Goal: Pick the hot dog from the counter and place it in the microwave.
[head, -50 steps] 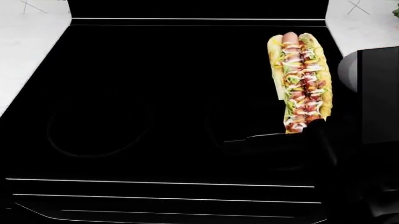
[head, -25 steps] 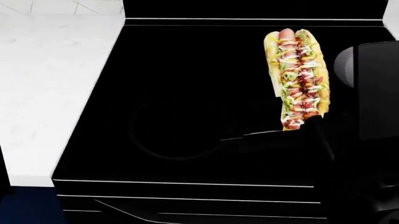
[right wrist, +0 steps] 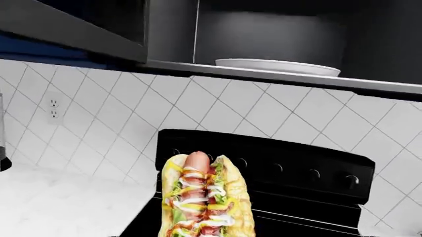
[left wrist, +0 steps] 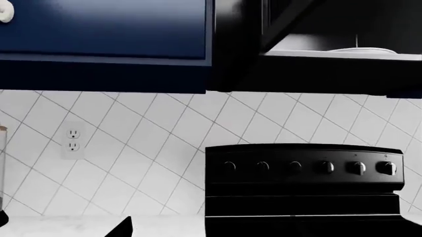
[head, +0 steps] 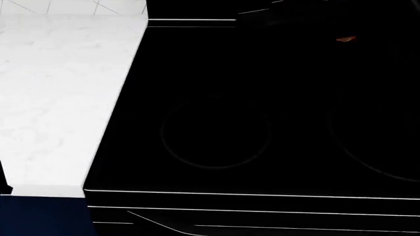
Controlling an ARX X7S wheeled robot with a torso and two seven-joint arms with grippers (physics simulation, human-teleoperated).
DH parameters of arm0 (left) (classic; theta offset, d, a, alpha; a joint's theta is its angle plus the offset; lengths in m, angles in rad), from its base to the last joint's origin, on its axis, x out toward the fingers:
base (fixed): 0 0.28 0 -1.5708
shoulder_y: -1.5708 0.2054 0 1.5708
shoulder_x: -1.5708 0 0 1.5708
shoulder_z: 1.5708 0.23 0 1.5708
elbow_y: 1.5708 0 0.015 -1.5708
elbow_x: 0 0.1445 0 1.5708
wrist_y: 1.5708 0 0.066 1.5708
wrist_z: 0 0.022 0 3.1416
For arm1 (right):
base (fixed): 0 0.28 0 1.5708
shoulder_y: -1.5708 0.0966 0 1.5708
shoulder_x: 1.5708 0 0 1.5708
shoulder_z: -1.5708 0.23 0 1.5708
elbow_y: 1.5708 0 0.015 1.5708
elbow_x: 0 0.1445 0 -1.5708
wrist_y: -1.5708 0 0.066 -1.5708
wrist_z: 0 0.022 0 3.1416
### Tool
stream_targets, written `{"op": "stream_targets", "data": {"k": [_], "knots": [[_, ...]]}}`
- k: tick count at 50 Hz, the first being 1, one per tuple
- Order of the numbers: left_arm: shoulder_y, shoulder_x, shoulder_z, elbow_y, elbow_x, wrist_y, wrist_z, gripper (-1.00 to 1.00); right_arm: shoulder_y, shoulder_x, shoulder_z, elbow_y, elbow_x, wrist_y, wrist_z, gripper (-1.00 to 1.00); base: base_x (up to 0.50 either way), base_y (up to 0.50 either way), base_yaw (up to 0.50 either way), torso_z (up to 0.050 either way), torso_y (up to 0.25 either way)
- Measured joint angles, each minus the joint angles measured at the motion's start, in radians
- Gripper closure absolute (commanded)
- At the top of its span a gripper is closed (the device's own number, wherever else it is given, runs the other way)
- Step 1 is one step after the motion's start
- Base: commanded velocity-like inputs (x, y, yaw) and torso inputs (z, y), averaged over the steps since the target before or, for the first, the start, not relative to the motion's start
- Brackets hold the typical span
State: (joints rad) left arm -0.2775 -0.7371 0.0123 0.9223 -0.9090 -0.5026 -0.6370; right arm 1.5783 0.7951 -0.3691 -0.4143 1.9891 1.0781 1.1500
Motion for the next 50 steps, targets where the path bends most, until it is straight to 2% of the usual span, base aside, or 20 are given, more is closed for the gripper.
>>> {"op": "stream_targets", "data": {"k": [9, 18, 21, 24, 29, 35, 42, 50], "knots": [[-0.034, 0.014, 0.009, -0.025, 0.017, 0.015, 0.013, -1.00, 0.310, -0.110, -0.095, 0.271, -0.222, 0.081, -0.217, 1.00, 0.00, 0.00, 0.00, 0.000, 0.000], [-0.056, 0.023, 0.014, -0.040, 0.032, 0.027, 0.020, -1.00, 0.545, -0.235, -0.229, 0.566, -0.510, 0.056, -0.489, 1.00, 0.00, 0.00, 0.00, 0.000, 0.000], [-0.060, 0.023, 0.013, -0.043, 0.034, 0.031, 0.023, -1.00, 0.604, -0.295, -0.236, 0.678, -0.655, 0.049, -0.599, 1.00, 0.00, 0.00, 0.00, 0.000, 0.000], [-0.062, 0.023, 0.011, -0.047, 0.036, 0.036, 0.026, -1.00, 0.649, -0.373, -0.189, 0.788, -0.871, 0.049, -0.734, 1.00, 0.00, 0.00, 0.00, 0.000, 0.000], [-0.065, 0.021, 0.007, -0.053, 0.036, 0.043, 0.031, -1.00, 0.700, -0.518, -0.028, 0.958, -1.324, 0.028, -0.976, 1.00, 0.00, 0.00, 0.00, 0.000, 0.000], [-0.072, 0.018, 0.001, -0.056, 0.029, 0.046, 0.033, -1.00, 0.736, -0.635, 0.138, 1.141, -1.732, -0.035, -1.145, 1.00, 0.00, 0.00, 0.00, 0.000, 0.000], [-0.078, 0.011, -0.007, -0.051, 0.013, 0.045, 0.028, -1.00, 0.757, -0.706, 0.237, 1.313, -1.995, -0.089, -1.228, 1.00, 0.00, 0.00, 0.00, 0.000, 0.000], [-0.077, -0.002, -0.023, -0.035, -0.013, 0.041, 0.011, -1.00, 0.767, -0.745, 0.288, 1.443, -2.137, -0.117, -1.251, 1.00, 0.00, 0.00, 0.00, 0.000, 0.000]]}}
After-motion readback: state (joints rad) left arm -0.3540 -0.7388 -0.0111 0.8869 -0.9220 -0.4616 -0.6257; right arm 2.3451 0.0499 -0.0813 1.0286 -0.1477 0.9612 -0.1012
